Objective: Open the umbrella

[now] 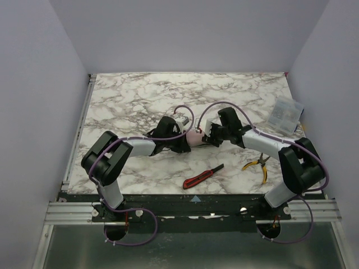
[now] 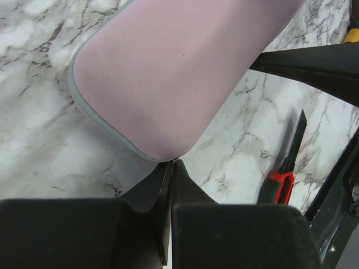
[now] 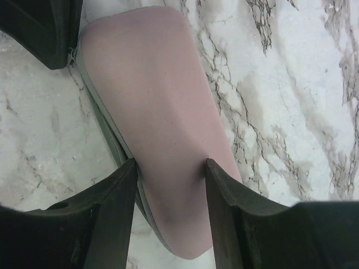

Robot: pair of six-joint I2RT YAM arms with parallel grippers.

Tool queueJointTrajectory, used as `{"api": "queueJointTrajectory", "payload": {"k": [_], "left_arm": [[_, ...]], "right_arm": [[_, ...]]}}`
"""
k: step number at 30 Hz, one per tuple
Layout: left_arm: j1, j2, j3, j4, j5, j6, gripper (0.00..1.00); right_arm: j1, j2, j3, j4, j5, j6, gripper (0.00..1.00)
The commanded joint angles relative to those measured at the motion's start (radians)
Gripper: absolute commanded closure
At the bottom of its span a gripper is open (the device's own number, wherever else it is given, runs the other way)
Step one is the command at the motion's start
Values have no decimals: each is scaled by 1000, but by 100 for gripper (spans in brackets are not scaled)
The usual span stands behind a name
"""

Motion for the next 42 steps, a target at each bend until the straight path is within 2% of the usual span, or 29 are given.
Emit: {"api": "queueJointTrajectory", "payload": {"k": [1,18,27,42], "left_arm": [[31,-23,-25,-53,-18,37,100],[55,-73,-34,-122,-102,131,100],[64,-58,41,-104,-145,224,100],[105,25,166,-127,-187,275,100]], "right_arm": [[3,48,-90,-80,74,-53,55],[1,49,-154,-88,77,-122,60],[2,37,-174,-109,46,-196,61],[2,9,-196,-139,11,-247,61]]}}
